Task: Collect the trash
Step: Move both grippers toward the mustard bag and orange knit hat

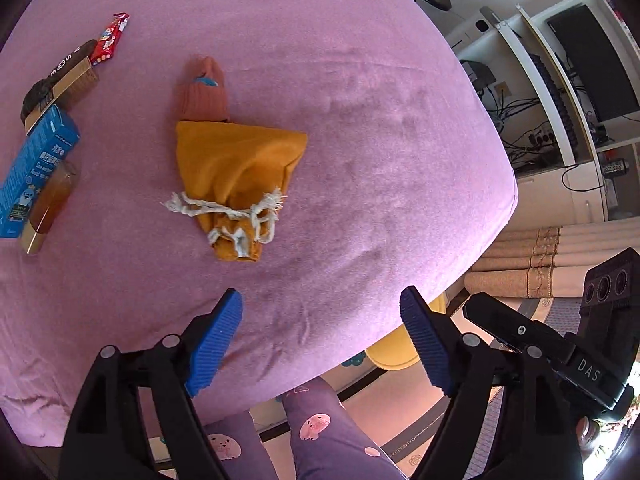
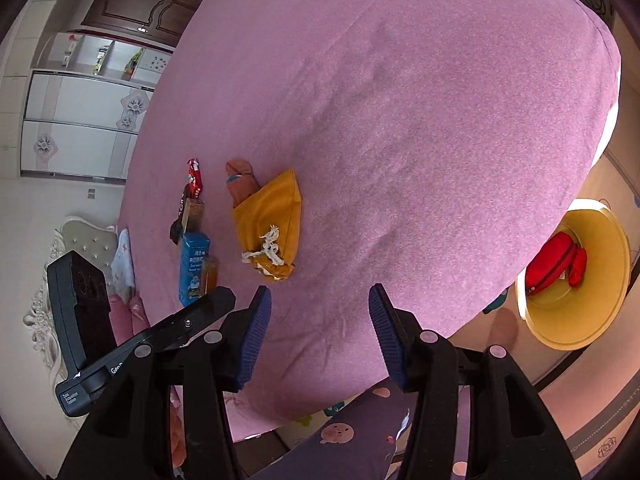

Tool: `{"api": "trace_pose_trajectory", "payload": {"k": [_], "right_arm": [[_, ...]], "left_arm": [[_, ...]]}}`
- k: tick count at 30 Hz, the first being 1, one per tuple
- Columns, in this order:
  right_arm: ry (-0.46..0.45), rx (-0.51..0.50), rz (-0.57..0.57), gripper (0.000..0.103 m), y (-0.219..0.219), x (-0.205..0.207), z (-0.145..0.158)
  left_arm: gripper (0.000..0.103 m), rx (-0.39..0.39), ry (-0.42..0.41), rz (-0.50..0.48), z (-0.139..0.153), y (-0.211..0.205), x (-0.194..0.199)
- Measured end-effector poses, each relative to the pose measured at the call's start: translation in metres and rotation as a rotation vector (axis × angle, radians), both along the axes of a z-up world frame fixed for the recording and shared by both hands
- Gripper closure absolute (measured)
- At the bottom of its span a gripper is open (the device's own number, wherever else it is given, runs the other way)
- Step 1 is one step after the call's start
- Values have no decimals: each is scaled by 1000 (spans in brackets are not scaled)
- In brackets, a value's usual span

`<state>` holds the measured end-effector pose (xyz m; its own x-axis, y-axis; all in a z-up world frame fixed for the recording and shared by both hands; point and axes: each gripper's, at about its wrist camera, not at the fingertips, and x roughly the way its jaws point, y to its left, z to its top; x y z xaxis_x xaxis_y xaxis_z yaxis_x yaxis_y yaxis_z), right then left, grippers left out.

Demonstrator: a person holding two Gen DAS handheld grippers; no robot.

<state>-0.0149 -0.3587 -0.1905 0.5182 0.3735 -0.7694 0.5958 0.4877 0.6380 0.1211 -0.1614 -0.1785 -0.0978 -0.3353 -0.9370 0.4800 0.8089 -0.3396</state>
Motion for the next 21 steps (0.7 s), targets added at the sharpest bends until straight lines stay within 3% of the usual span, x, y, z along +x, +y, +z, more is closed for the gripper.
{"api": "trace_pose_trajectory", "payload": {"k": [5, 8, 14, 21], "right_arm": [[21, 15, -5, 49, 32, 32, -14], [29, 22, -17, 43, 41, 46, -19], [51, 30, 23, 41, 47, 81, -31], [103, 76, 57, 35, 40, 117, -68]], "left_arm": [[21, 14, 6, 31, -10, 36, 38], [21, 20, 5, 35, -15, 47, 55], [20, 23, 33, 73, -28, 55, 82], [20, 55, 59, 117, -50, 50, 107]]}}
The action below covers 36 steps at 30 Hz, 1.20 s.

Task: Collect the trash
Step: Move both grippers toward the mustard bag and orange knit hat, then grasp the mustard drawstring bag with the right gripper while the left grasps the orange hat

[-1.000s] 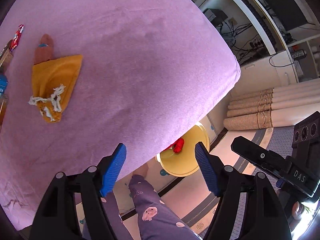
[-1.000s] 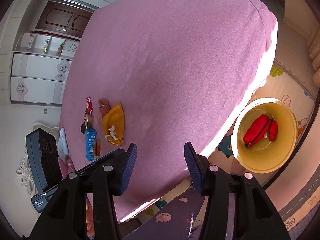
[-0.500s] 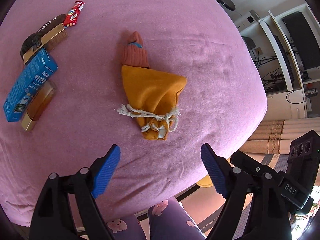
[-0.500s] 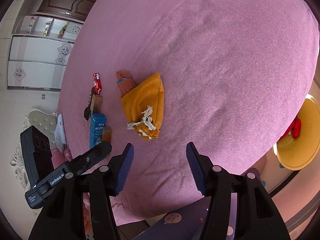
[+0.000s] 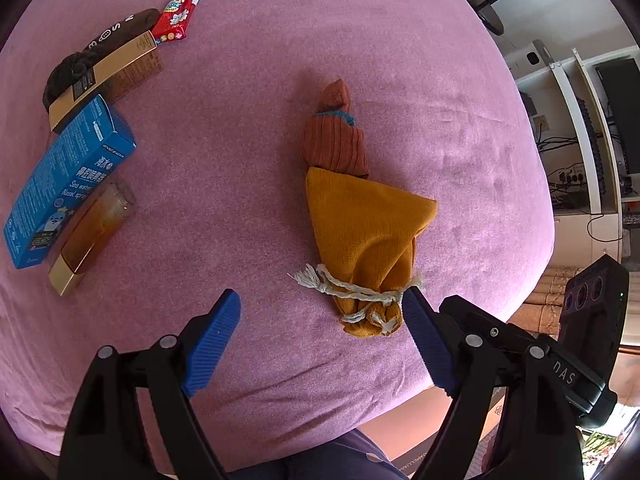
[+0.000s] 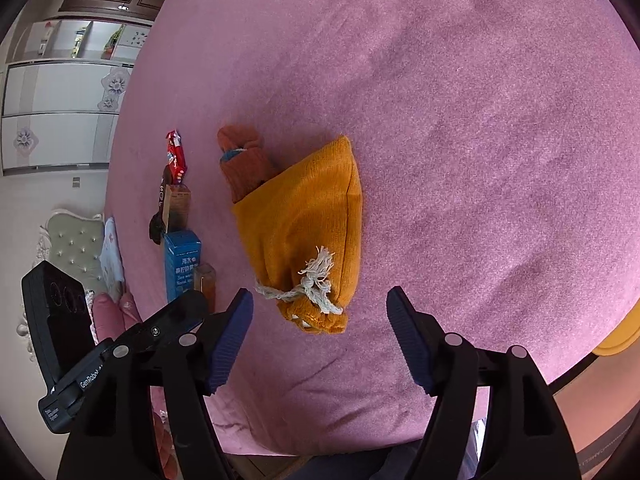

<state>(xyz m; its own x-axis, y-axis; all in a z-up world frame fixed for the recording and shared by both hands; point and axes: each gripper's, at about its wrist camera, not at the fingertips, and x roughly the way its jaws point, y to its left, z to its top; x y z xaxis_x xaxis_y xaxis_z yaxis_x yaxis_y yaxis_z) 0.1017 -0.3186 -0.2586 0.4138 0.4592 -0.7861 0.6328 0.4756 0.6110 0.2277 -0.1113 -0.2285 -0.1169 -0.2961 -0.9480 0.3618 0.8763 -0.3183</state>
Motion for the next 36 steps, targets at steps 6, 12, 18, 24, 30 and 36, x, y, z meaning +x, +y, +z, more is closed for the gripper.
{"api": "trace_pose_trajectory", "payload": {"k": [6, 12, 18, 24, 30, 36], "right_arm": [[59, 18, 49, 35, 1, 20, -28], [91, 67, 58, 35, 5, 26, -41], [99, 50, 74, 66, 5, 27, -40], [66, 56, 62, 83, 1, 19, -31], [24, 58, 51, 86, -11, 2, -15], [-4, 89, 21, 86, -31, -16, -5]], "left_arm": [[20, 22, 39, 56, -18, -3, 24], [20, 45, 49, 52, -29, -12, 40], [20, 60, 55, 42, -39, -21, 53], [20, 70, 57, 21, -47, -39, 62], [20, 75, 40, -15, -54, -68, 69], [20, 95, 43, -55, -65, -95, 70]]}}
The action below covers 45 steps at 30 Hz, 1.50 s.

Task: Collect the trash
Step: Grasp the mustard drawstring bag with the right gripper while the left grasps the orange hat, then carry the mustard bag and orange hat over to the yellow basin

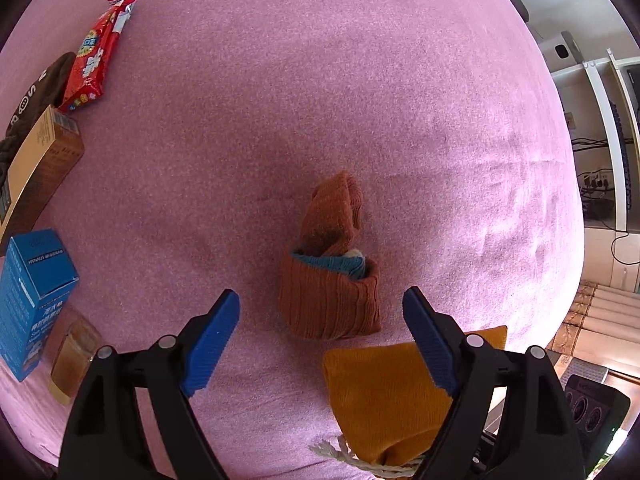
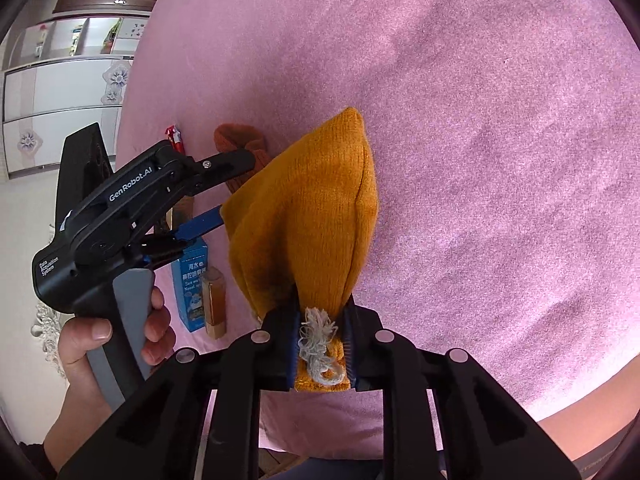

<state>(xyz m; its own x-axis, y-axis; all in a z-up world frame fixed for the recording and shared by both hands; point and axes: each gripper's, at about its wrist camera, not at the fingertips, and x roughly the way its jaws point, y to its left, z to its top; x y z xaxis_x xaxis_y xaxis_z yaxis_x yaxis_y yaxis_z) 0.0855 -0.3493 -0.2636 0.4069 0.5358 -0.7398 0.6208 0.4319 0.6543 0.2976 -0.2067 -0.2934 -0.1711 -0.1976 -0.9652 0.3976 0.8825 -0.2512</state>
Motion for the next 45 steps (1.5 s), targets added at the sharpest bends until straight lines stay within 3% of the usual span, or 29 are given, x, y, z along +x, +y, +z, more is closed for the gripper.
{"api": "trace_pose_trajectory", "payload": {"k": [3, 4, 5, 6, 11, 18, 31, 37, 45], "right_arm": [[-5, 7, 4, 86, -6, -5, 2], [-5, 6, 6, 86, -6, -5, 2], [-4, 9, 6, 86, -8, -7, 2], [1, 10, 3, 86, -7, -3, 1], [9, 17, -3, 86, -7, 1, 0], [5, 2, 0, 86, 4, 12, 9], [-28, -47, -44, 86, 23, -20, 33], [-54, -76, -87, 86, 32, -41, 42], [-73, -86, -188, 86, 25, -84, 47]], "left_arm": [[24, 42, 6, -21, -8, -10, -3], [34, 62, 10, -31, -11, -14, -5], [50, 87, 13, -44, -15, -20, -7], [57, 110, 16, -58, -19, -23, -9], [72, 131, -5, -60, -16, -30, -19], [75, 72, 1, -28, 4, -22, -27], [75, -15, -5, 63, 43, 44, -57], [75, -58, 7, 42, 55, 69, -90], [75, -78, 22, -82, 72, 76, -148]]}}
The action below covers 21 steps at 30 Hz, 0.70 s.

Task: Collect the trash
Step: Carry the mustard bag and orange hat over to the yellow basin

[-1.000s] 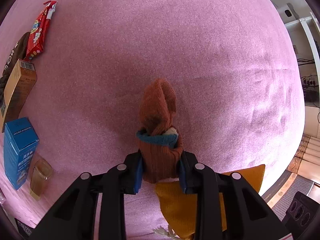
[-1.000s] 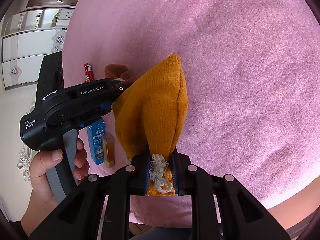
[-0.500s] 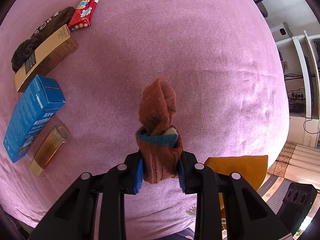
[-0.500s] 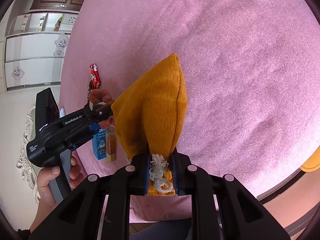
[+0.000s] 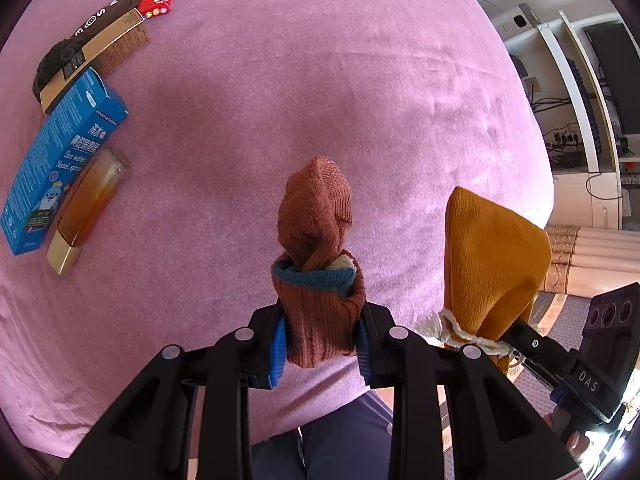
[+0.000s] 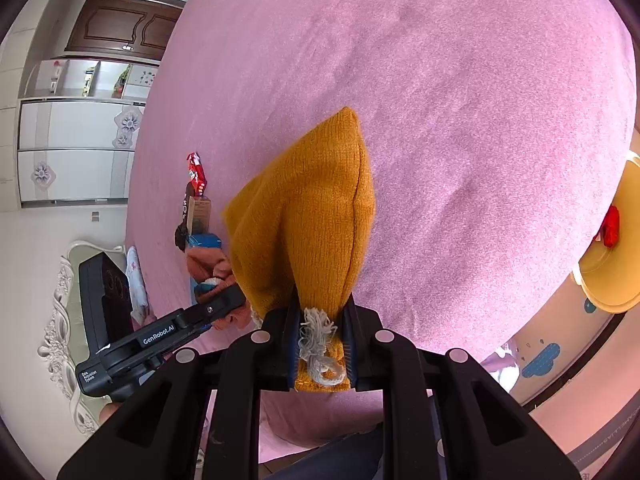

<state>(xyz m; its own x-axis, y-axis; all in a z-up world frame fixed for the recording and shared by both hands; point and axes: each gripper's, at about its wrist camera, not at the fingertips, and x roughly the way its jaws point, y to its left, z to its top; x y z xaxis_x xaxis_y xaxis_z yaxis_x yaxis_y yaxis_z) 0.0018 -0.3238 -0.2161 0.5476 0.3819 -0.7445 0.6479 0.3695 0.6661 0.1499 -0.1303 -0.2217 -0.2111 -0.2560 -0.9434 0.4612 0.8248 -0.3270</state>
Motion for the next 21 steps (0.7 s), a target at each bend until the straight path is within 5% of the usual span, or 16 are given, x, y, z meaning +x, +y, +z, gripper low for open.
{"api": "trace_pose_trajectory", "payload": {"k": [6, 21], "right_arm": [[-7, -3, -80, 86, -26, -36, 0], [31, -15, -283, 86, -122, -180, 3]], "left_arm": [[75, -15, 8, -98, 10, -16, -40], [75, -61, 62, -340, 20, -183, -158]]}}
